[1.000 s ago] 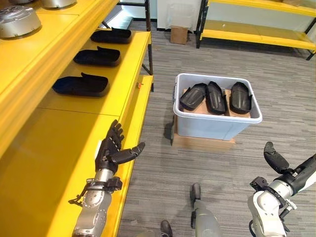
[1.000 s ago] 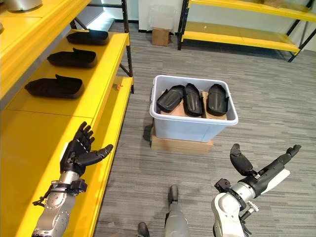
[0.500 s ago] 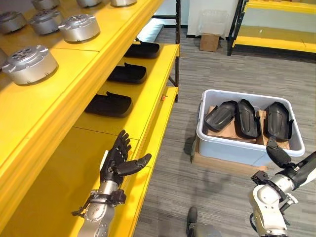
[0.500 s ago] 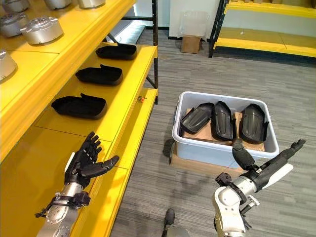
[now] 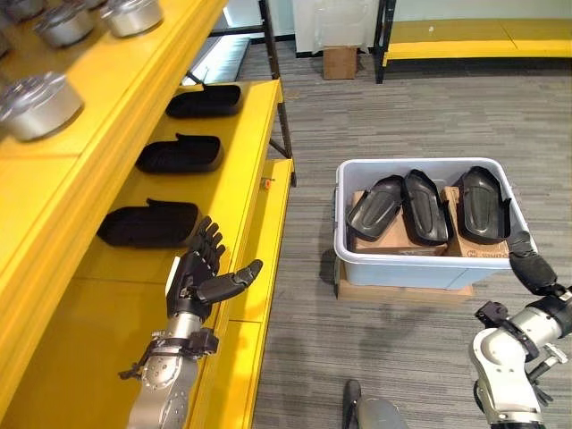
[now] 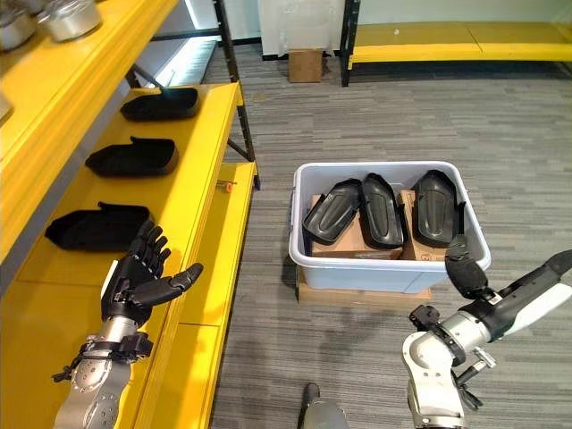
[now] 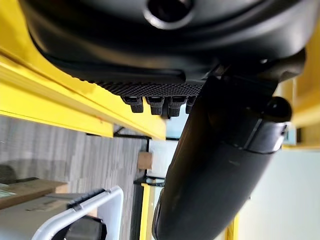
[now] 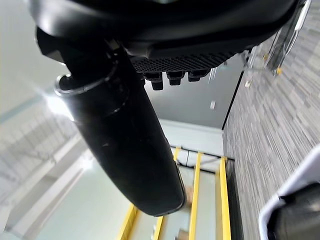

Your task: Move parts from the plastic box to the shelf.

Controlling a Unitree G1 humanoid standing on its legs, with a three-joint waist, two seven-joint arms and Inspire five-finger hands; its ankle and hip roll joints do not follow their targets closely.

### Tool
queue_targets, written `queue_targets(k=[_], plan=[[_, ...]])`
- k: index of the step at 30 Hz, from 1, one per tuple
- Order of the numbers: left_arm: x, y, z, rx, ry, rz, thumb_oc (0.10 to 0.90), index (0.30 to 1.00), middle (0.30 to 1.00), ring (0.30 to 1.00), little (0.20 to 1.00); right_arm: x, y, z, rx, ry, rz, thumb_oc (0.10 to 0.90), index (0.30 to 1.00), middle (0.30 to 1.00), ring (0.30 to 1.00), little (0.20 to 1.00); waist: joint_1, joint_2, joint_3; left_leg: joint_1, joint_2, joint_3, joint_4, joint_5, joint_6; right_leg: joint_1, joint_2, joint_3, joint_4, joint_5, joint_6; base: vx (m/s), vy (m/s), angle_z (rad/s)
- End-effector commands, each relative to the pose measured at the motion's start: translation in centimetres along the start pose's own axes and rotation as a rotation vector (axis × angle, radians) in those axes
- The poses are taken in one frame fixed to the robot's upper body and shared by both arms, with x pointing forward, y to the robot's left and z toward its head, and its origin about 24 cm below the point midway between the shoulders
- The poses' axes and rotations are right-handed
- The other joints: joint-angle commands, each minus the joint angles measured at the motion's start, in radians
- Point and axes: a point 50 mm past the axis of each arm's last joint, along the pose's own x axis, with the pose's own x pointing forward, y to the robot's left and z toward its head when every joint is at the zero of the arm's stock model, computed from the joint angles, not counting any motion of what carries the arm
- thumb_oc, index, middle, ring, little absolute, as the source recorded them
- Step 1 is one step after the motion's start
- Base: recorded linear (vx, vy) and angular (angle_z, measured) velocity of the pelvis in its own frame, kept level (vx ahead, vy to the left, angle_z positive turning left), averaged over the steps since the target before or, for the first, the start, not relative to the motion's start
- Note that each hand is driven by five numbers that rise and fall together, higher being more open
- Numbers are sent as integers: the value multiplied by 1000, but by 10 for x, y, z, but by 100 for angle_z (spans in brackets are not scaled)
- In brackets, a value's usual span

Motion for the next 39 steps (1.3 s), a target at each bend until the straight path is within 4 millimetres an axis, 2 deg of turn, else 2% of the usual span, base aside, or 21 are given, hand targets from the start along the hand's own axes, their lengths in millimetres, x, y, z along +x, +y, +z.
queue_targets(k=[1,3,5,6,8,10,13,17,20,24,26,28,30,32,34,39], plan=[[17,-15,41,-49,-255,-28,900,1000,1000,1000,1000,13,4,35,123,-182,47,900,1000,1000,1000,1000,-7,-34,-68,6,100,43,5,163,-32,37,7,16,-70,-11,71,133,-113,-12],[18,-17,42,-47,-259,-30,900,1000,1000,1000,1000,11,7,35,133,-181,72,900,1000,1000,1000,1000,4,-45,-54,-45,31,42,-13,105,17,41,6,18,-79,13,68,-52,-26,-1],[19,-18,44,-36,-260,-22,900,1000,1000,1000,1000,8,11,35,154,-169,102,900,1000,1000,1000,1000,20,-55,-37,-96,-56,28,-46,32,61,56,9,46,-92,24,87,-35,9,0],[19,-18,44,-24,-261,-10,900,1000,1000,1000,1000,6,14,35,163,-166,123,900,1000,1000,1000,1000,29,-63,-28,-130,-86,33,-41,16,74,70,13,63,-103,27,95,-13,1,-7],[16,-14,44,-11,-261,26,900,1000,1000,1000,1000,2,19,36,184,-160,178,900,1000,1000,1000,1000,47,-82,-20,-175,-123,37,-30,-24,107,93,15,97,-113,22,106,-23,16,-19],[12,-8,42,7,-256,69,900,1000,1000,1000,1000,-3,26,37,204,-144,233,900,1000,1000,1000,1000,64,-93,-25,-172,-129,42,-36,-31,121,115,29,101,-144,29,108,-43,31,-25],[7,0,41,3,-258,102,900,1000,1000,1000,1000,-9,32,38,227,-144,285,900,1000,1000,1000,1000,87,-102,-26,-162,-127,28,-72,-17,117,146,44,98,-171,32,110,-98,42,-38],[3,6,40,4,-269,92,900,1000,1000,1000,1000,-13,36,39,234,-136,325,900,1000,1000,1000,1000,107,-104,-32,-128,-141,-30,-164,18,115,168,80,120,-174,17,111,-91,78,-3],[-1,7,37,28,-257,74,900,1000,1000,1000,1000,-14,32,37,236,-120,344,900,1000,1000,1000,1000,106,-101,-36,-101,-142,-101,-212,39,117,142,89,178,-131,11,115,-91,9,0],[0,9,36,41,-242,39,900,1000,1000,1000,1000,-14,26,35,248,-117,326,900,1000,1000,1000,1000,105,-103,-46,-75,-127,-162,-243,45,114,141,25,220,-137,38,149,-81,-121,31],[1,11,37,52,-234,-15,900,1000,1000,1000,1000,-7,19,35,245,-132,275,900,1000,1000,1000,1000,96,-98,-46,-60,-108,-196,-242,35,114,114,-43,288,-140,93,197,-62,-230,71],[1,12,38,58,-228,-31,900,1000,1000,1000,1000,-4,16,36,257,-128,249,900,1000,1000,1000,1000,94,-98,-41,-51,-89,-206,-237,22,112,108,-86,325,-153,132,219,-47,-284,81],[0,12,40,62,-238,-30,900,1000,1000,1000,1000,-4,19,40,278,-132,258,900,1000,1000,1000,1000,105,-103,-36,-44,-67,-189,-234,12,102,116,-119,303,-181,153,234,-62,-308,45],[-4,12,44,51,-253,-6,900,1000,1000,1000,1000,-8,30,49,284,-173,325,900,1000,1000,1000,1000,135,-110,-41,-39,-41,-141,-240,11,85,144,-147,207,-247,161,252,-58,-358,22],[-6,14,45,35,-259,26,900,1000,1000,1000,1000,-11,37,57,282,-216,369,900,1000,1000,1000,1000,153,-113,-47,-29,-21,-111,-250,19,71,152,-149,155,-251,151,250,-8,-317,-36],[-6,13,43,40,-247,-9,900,1000,1000,1000,1000,-4,35,62,242,-272,340,900,1000,1000,1000,1000,156,-116,-59,-29,24,-91,-256,45,40,177,-128,104,-249,120,221,32,-270,-20]])
